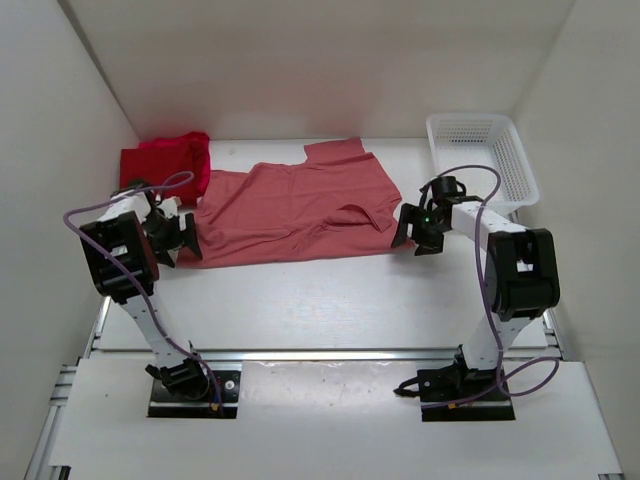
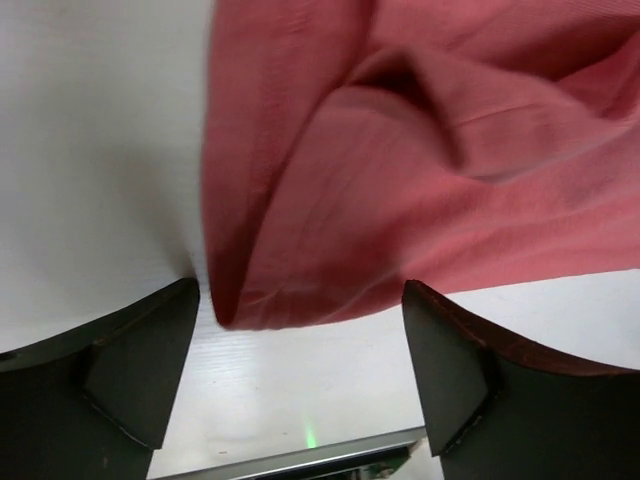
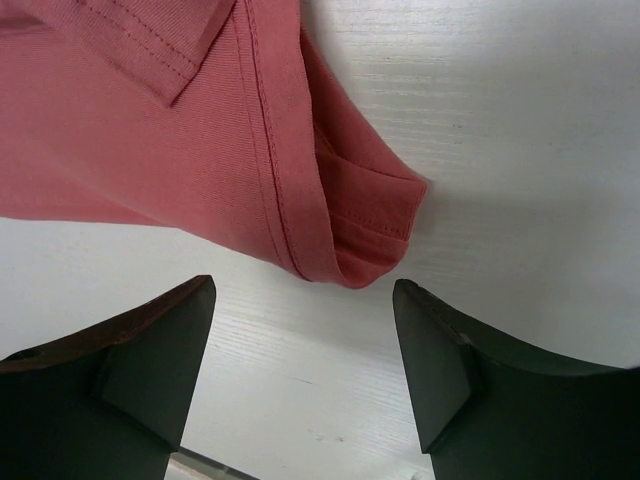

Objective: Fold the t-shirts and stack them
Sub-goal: Fold the flattened tshirt in 1/3 of the way

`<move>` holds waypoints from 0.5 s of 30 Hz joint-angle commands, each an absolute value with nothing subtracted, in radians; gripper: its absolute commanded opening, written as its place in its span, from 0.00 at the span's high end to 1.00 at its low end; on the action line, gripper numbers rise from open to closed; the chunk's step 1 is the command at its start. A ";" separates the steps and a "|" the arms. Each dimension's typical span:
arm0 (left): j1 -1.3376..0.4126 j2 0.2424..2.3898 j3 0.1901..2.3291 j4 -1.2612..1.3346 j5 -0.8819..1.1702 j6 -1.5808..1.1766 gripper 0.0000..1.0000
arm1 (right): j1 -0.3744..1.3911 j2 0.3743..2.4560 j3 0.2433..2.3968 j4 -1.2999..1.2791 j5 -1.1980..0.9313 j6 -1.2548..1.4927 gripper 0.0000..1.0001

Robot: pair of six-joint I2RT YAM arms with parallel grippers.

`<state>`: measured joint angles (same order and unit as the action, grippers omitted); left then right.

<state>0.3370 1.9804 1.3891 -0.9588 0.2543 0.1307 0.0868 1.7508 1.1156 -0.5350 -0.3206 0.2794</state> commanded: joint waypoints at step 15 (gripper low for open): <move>0.321 1.968 1.350 -0.902 0.282 0.184 1.00 | 0.035 1.812 1.097 -0.402 -0.457 0.376 1.00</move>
<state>0.3042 1.9865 1.3632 -0.9054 0.2771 0.1455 0.0601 1.8484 1.1366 -0.4458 -0.4030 0.3466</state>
